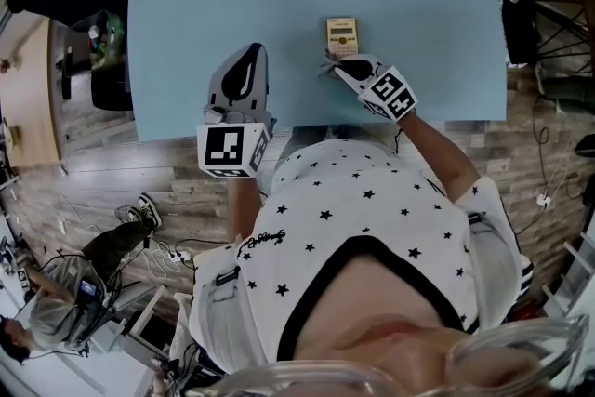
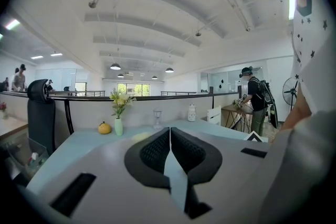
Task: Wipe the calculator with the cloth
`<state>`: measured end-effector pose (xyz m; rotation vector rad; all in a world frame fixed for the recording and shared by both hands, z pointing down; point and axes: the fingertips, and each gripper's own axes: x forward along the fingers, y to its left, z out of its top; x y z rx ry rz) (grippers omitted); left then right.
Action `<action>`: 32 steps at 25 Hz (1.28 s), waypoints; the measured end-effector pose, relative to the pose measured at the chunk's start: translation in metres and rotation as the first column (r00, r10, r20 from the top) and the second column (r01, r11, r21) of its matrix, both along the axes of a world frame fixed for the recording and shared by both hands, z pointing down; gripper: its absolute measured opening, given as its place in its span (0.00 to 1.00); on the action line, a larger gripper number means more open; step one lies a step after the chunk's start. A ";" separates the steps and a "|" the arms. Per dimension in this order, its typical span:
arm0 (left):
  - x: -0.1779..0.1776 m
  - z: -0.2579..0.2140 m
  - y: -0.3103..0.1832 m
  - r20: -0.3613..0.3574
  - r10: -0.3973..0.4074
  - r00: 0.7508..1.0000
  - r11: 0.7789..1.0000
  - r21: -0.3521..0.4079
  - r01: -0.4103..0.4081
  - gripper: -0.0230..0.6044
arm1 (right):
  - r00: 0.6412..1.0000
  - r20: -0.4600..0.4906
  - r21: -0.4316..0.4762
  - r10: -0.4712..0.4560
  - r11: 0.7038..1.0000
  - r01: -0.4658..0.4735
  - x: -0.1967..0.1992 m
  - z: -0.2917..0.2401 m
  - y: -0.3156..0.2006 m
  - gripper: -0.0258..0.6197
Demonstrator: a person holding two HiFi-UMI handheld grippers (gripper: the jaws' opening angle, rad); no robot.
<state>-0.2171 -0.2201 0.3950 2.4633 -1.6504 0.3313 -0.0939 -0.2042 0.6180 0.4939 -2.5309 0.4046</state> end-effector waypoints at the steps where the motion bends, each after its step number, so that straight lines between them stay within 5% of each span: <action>1: 0.000 0.000 0.000 0.000 0.001 1.000 1.000 -0.001 -0.001 0.09 | 1.000 0.000 -0.003 -0.005 1.000 0.005 -0.001 0.001 0.003 0.09; 21: 0.014 -0.002 -0.008 -0.014 0.043 0.999 0.999 0.007 -0.043 0.09 | 1.000 0.009 -0.064 -0.012 0.998 0.013 -0.001 0.005 0.030 0.09; 32: 0.014 -0.007 -0.013 -0.013 0.026 1.000 0.999 0.022 -0.026 0.09 | 0.980 0.143 0.055 0.135 0.988 -0.144 0.030 -0.056 -0.055 0.09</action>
